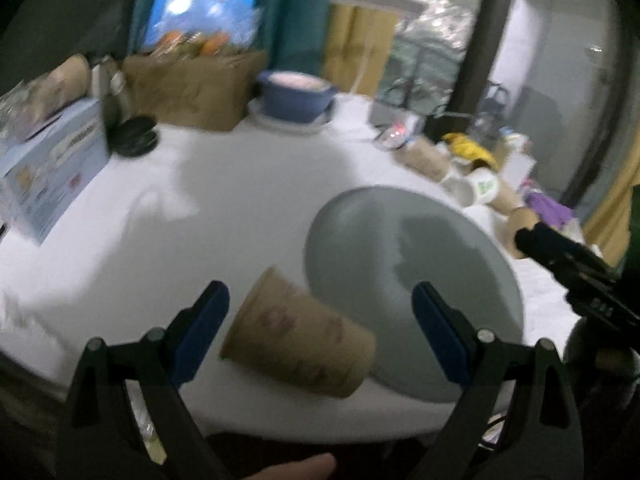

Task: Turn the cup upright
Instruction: 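Rotate the left gripper to turn the held cup rim-up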

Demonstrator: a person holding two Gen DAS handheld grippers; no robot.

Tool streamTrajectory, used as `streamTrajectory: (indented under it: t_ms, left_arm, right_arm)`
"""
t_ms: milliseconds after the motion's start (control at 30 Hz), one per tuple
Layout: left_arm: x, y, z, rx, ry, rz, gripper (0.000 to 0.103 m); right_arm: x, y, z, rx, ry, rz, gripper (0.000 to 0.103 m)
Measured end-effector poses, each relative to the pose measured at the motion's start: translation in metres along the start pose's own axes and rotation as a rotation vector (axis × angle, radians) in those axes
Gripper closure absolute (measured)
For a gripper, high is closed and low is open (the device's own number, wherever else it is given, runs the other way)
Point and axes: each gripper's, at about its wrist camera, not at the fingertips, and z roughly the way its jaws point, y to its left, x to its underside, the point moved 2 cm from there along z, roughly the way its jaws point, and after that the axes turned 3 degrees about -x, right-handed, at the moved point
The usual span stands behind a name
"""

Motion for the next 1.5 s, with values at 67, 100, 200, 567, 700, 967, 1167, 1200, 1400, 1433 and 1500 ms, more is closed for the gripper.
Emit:
streamTrajectory:
  t_ms: [67, 100, 200, 567, 700, 967, 1167, 1200, 1400, 1433, 1500]
  left_arm:
    - [0.004, 0.003, 0.004, -0.028, 0.036, -0.031, 0.009]
    - [0.006, 0.003, 0.006, -0.045, 0.055, -0.047, 0.009]
    - [0.011, 0.005, 0.010, -0.095, 0.115, -0.081, 0.009]
    - [0.022, 0.002, 0.026, -0.158, 0.253, -0.190, 0.009]
    - [0.016, -0.012, 0.035, -0.141, 0.280, -0.185, 0.009]
    - [0.003, -0.026, 0.054, -0.126, 0.283, -0.161, 0.010]
    - [0.004, -0.027, 0.070, -0.126, 0.322, -0.115, 0.030]
    - [0.005, -0.028, 0.073, -0.122, 0.338, -0.100, 0.038]
    - [0.002, -0.035, 0.076, -0.096, 0.339, -0.015, 0.042]
    - [0.002, -0.037, 0.077, -0.086, 0.340, 0.002, 0.042]
    - [-0.001, -0.047, 0.076, -0.048, 0.331, 0.061, 0.042]
  right_arm:
    - [0.001, 0.000, 0.005, -0.030, 0.006, -0.012, 0.022]
    - [0.002, 0.000, 0.005, -0.043, 0.004, -0.013, 0.022]
    - [0.004, -0.005, 0.009, -0.087, -0.004, -0.001, 0.022]
    - [0.007, -0.019, 0.014, -0.188, -0.025, 0.012, 0.022]
    - [0.008, -0.025, 0.012, -0.209, -0.035, 0.018, 0.022]
    - [0.010, -0.035, 0.010, -0.212, -0.048, 0.053, 0.022]
    - [0.011, -0.038, 0.011, -0.190, -0.040, 0.062, 0.022]
    - [0.011, -0.039, 0.011, -0.185, -0.039, 0.062, 0.022]
    - [0.010, -0.040, 0.009, -0.139, -0.035, 0.070, 0.022]
    - [0.010, -0.040, 0.009, -0.131, -0.035, 0.071, 0.022]
    - [0.010, -0.040, 0.006, -0.106, -0.036, 0.073, 0.022]
